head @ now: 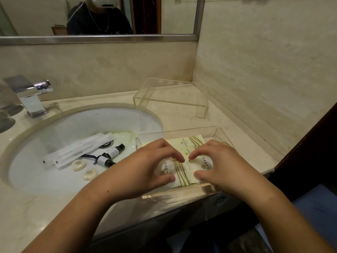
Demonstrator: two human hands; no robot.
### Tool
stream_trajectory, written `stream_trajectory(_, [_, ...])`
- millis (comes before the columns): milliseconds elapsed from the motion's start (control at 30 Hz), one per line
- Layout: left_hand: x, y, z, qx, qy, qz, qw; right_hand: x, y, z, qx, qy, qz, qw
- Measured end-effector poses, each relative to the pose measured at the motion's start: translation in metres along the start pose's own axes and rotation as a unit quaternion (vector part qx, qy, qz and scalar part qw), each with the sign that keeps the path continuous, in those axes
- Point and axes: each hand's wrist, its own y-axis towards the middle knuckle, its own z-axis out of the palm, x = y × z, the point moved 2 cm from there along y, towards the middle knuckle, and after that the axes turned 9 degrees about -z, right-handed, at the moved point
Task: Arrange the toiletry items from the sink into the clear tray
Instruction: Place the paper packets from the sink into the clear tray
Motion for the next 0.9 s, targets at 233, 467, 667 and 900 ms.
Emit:
stream_trajectory(233, [-0.001, 0.002, 0.0, 0.004, 0.001, -0.005, 1.0, 0.002, 0.0, -0.001, -0.001, 0.021, -0.009, 1.0])
stream_trajectory(467, [0.002, 0.001, 0.002, 0.008, -0.001, -0.011, 1.0, 0.004, 0.003, 0.003, -0.008, 0.003, 0.002, 1.0])
stream_trajectory(667, [0.0, -0.003, -0.002, -0.001, 0.007, 0.012, 1.0, 0.006, 0.002, 0.002, -0.005, -0.017, 0.004, 1.0])
stream_trajectory(900, [-0.001, -0.009, -0.007, -0.018, 0.001, 0.034, 0.999, 0.003, 0.003, 0.004, -0.025, -0.03, 0.01, 0.999])
